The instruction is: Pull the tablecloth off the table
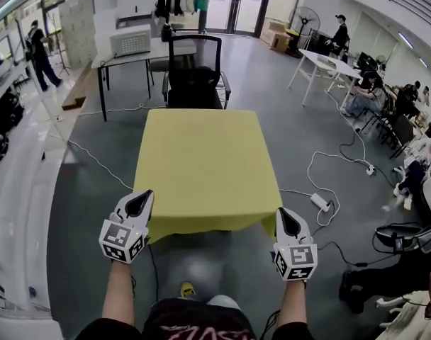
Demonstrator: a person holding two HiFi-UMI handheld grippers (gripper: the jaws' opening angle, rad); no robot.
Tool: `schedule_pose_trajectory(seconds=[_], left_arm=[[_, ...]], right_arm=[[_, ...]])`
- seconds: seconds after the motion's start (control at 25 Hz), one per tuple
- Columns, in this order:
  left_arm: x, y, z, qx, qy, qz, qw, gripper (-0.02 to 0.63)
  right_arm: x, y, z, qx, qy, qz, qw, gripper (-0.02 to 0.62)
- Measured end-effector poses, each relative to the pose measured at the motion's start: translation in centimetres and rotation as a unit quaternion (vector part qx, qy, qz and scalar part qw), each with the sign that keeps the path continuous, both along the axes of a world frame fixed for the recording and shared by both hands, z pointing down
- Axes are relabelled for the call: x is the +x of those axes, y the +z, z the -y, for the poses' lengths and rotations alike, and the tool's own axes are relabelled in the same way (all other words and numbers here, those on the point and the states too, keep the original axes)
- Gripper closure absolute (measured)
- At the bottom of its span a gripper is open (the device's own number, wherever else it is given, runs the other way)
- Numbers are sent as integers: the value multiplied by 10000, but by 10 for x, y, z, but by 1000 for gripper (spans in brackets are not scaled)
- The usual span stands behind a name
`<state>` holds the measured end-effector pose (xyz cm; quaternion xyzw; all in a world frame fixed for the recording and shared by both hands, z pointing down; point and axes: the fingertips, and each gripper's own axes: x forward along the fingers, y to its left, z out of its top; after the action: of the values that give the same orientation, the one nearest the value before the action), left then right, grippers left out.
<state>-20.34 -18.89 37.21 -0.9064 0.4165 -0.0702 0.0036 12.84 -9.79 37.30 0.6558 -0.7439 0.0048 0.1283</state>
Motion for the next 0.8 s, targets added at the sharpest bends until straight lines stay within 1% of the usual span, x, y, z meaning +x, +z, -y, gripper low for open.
schedule_pose_trajectory(seconds=[0.2, 0.4, 0.56, 0.8], left_arm=[[3, 3, 29, -26, 177, 130, 9998, 601], [10, 15, 59, -62, 326, 238, 9992, 601], [10, 26, 90, -157, 281, 249, 9992, 601], [18, 42, 151, -316, 176, 399, 9985, 601]], right_arm=[[-5, 0, 28, -100, -59, -138, 9998, 581], [3, 8, 63, -201, -92, -316, 9993, 581], [4, 16, 99, -218, -167, -299, 9992, 581], [14, 35, 174, -374, -332, -220, 9985, 581]])
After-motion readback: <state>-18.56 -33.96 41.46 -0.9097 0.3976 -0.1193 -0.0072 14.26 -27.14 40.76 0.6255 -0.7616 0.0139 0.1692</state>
